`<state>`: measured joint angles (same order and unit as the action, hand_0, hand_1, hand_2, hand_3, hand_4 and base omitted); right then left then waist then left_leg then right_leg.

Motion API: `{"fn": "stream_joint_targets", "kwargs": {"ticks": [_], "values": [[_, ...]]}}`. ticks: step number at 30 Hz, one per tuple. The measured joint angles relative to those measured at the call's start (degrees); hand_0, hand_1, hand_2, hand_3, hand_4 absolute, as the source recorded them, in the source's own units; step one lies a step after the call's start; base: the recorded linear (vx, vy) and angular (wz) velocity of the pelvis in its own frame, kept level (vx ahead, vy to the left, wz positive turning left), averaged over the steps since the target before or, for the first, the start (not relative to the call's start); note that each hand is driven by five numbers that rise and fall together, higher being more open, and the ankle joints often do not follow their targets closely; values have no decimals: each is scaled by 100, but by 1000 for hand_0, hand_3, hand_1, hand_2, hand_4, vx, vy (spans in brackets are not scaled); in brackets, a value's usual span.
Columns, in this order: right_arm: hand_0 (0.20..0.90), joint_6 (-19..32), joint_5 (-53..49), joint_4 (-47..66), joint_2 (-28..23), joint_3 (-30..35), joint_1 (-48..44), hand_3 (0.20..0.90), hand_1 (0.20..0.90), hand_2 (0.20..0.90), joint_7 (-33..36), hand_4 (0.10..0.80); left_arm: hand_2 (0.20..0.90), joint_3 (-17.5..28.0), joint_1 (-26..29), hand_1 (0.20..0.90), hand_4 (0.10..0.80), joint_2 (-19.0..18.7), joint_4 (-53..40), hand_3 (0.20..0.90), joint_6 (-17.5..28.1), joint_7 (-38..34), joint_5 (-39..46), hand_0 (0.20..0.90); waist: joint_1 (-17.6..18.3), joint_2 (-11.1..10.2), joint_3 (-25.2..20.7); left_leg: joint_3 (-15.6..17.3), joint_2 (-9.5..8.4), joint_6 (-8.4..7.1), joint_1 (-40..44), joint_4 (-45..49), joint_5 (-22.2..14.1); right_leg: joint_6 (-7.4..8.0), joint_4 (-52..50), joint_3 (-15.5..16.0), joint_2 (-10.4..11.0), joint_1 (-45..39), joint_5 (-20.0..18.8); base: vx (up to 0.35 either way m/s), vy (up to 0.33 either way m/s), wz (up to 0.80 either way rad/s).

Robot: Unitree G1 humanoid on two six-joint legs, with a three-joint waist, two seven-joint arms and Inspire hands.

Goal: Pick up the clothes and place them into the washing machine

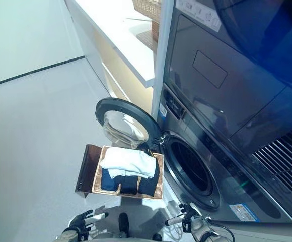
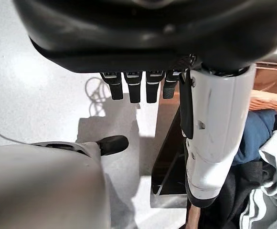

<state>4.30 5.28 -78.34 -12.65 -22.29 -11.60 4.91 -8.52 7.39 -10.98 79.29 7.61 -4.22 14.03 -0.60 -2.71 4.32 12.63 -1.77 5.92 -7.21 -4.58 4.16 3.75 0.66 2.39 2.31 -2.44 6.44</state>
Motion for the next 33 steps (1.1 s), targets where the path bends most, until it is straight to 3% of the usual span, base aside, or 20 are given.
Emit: {"fn": "stream_joint_targets", "kwargs": {"ticks": [3, 4, 6, 8, 10, 11, 12, 13, 16, 19, 24, 26, 29, 33], "values": [[900, -49, 170, 10, 2, -215, 0, 900, 900, 900, -3, 800, 900, -182, 119, 900, 800, -47, -15, 900, 23, -33, -90, 900, 3, 48, 23, -74, 95, 49, 156, -5, -65, 283, -1022, 5, -63, 346, 220, 34, 32, 3], [900, -49, 239, 22, 3, -293, -19, 900, 900, 900, 2, 800, 900, -334, 240, 900, 800, -63, -16, 900, 34, -78, -116, 900, 2, 104, 71, -201, 123, 162, 196, -39, -137, 379, -1462, -17, -7, 574, 382, 13, -5, 5], [900, -48, 356, 99, -37, -340, -67, 900, 900, 900, 10, 800, 900, -397, 380, 900, 800, -49, -9, 900, 28, -99, -170, 900, 33, 181, 125, -351, 112, 202, 175, -6, -129, 410, -1299, -15, 150, 758, 411, -1, -43, 7], [900, -64, 497, 180, -27, -485, -177, 900, 900, 900, 11, 800, 900, -388, 512, 900, 800, -65, -1, 900, 21, -127, -196, 900, 72, 291, 254, -426, 123, 218, 169, -5, -110, 577, -689, -29, 351, 918, 244, -6, -58, 11], [900, -64, 656, 329, 51, -575, -183, 900, 900, 900, 3, 800, 900, -368, 551, 900, 800, -118, -3, 900, 28, -221, -205, 900, 145, 275, 341, -535, 43, 128, 240, -3, -39, 647, -195, 63, 552, 1094, -396, 30, -63, 39], [900, -60, 668, 323, 79, -582, -166, 900, 900, 900, -8, 800, 900, -371, 563, 900, 800, -134, -5, 900, 28, -235, -206, 900, 140, 227, 359, -574, 13, 114, 298, -2, -33, 642, -127, 62, 574, 1065, -529, 74, -84, 57], [900, -60, 669, 311, 127, -581, -144, 900, 900, 900, -3, 800, 900, -372, 552, 900, 800, -175, -23, 900, 35, -246, -207, 900, 138, 93, 356, -632, -80, 65, 384, -6, -58, 483, 22, 53, 581, 956, -873, 83, -97, 59], [900, -62, 674, 305, 121, -556, -140, 900, 900, 900, 3, 800, 900, -352, 457, 900, 800, -141, -48, 900, 35, -247, -210, 900, 138, 94, 331, -660, -43, -8, 443, -35, -102, 382, 169, 74, 553, 769, -1161, 101, -132, 54], [900, -59, 680, 290, 96, -511, -144, 900, 900, 900, 6, 800, 900, -352, 179, 900, 800, -74, -84, 900, 11, -201, -247, 900, 142, 73, 305, -601, 105, -194, 581, -36, -178, 241, 413, 229, 414, 451, -1202, 49, -69, 19], [900, -68, 747, 273, 38, -506, -57, 900, 900, 900, -1, 800, 900, -357, -34, 900, 800, -1, -84, 900, -16, -122, -304, 900, 138, -37, 186, -658, 210, -280, 614, -5, -168, 124, 411, 401, 321, 374, -1126, 10, -107, 29], [900, -60, 787, 346, -92, -530, -121, 900, 900, 900, 21, 800, 900, -390, 107, 900, 800, -14, -127, 900, -11, -95, -347, 900, 161, -61, 171, -863, 236, -335, 469, -4, -89, 77, 411, 599, 278, 393, -1091, -77, -72, 25], [900, -57, 845, 343, -89, -536, -128, 900, 900, 900, 20, 800, 900, -419, 289, 900, 800, -4, -138, 900, -4, -123, -377, 900, 187, -30, 177, -938, 263, -426, 347, -36, -94, 60, 410, 727, 272, 390, -1048, -110, 33, 40], [900, -57, 860, 352, -124, -614, -213, 900, 900, 900, 40, 800, 900, -664, 446, 900, 800, 33, -265, 900, 40, -222, -358, 900, 220, 45, 156, -566, 417, -478, -37, 117, -73, 1, 257, 872, 294, 705, -952, -101, 154, 38], [900, -81, 1019, 447, -210, -769, -374, 900, 900, 900, 72, 800, 900, -1027, 485, 900, 800, 114, -276, 900, 23, -215, -407, 900, 308, 137, 231, -280, 415, -395, -120, 4, 34, 87, 108, 872, 376, 933, -943, -13, 178, 1]]}}
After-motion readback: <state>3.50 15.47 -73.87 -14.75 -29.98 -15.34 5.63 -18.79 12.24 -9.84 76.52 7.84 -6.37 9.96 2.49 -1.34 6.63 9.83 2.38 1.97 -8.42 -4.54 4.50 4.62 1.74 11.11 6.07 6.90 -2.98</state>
